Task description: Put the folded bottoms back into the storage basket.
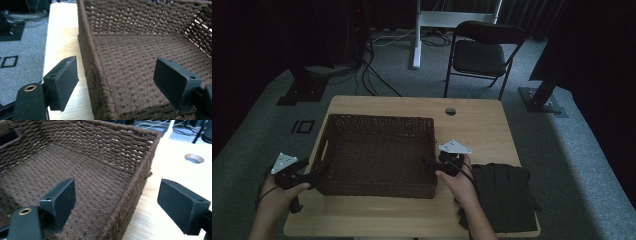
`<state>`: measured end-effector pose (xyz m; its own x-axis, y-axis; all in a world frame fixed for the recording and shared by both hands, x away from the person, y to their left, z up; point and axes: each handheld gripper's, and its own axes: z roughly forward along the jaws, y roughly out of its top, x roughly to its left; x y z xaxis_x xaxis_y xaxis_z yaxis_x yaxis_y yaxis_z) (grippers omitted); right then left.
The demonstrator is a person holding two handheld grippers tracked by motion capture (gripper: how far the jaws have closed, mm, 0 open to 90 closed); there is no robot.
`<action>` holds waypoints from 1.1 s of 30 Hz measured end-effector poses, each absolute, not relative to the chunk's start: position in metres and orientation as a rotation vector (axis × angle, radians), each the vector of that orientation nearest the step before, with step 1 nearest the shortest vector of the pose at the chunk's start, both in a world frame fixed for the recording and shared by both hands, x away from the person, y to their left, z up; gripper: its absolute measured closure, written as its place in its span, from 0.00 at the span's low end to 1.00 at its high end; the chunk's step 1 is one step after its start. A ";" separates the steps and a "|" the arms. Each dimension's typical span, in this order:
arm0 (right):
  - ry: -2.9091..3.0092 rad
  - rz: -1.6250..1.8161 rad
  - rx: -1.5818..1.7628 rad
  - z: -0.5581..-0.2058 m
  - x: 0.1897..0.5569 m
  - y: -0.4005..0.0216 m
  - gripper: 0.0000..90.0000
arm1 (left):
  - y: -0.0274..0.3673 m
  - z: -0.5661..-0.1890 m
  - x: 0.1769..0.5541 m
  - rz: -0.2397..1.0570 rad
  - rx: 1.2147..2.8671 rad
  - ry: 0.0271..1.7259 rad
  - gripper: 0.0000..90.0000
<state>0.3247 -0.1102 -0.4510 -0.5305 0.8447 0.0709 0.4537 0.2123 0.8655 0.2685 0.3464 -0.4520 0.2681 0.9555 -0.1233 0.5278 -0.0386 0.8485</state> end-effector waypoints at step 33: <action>1.966 1.281 1.181 -0.416 0.313 -0.170 0.15 | 0.282 -0.420 0.288 0.555 1.721 1.175 0.24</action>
<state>0.3127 -0.1701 -0.4164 -0.4925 0.8693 0.0419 0.3896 0.1772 0.9038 0.2882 0.2820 -0.4199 0.4359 0.8897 -0.1354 0.4609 -0.0914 0.8827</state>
